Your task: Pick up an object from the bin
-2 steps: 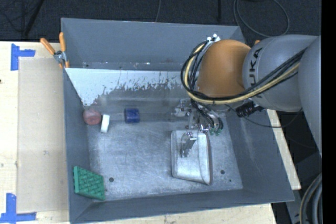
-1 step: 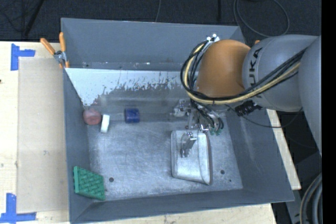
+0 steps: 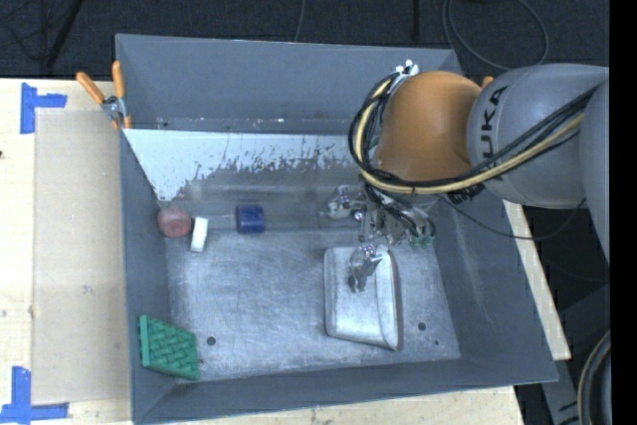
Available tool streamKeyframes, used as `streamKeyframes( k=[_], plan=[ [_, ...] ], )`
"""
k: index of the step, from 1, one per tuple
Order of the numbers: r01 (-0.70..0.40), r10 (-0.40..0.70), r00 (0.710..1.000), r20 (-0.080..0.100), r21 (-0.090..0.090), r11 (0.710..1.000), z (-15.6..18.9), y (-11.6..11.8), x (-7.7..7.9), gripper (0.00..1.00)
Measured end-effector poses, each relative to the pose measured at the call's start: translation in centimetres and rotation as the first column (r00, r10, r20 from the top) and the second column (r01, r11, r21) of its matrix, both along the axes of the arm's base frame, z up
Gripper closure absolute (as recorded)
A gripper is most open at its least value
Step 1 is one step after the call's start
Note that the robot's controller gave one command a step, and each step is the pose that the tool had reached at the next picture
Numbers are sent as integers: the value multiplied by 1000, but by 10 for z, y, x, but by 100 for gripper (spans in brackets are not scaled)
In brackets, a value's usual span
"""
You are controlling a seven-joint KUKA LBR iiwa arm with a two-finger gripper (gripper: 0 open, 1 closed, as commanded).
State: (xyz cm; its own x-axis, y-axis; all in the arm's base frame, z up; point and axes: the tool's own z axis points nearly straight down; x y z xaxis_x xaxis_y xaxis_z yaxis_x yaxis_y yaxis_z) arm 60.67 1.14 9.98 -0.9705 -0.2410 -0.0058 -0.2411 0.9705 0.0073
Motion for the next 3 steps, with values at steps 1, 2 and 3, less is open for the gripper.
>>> streamKeyframes(
  k=[1, 2, 3],
  plan=[
    [-71, 71, 997, -5, -2, 997, -3, 4, 4, 0],
    [-117, 117, 993, 7, -8, 993, 4, -21, -45, 0],
    [-315, 315, 949, 1, -5, 949, -5, -29, -2, 0]
  ],
)
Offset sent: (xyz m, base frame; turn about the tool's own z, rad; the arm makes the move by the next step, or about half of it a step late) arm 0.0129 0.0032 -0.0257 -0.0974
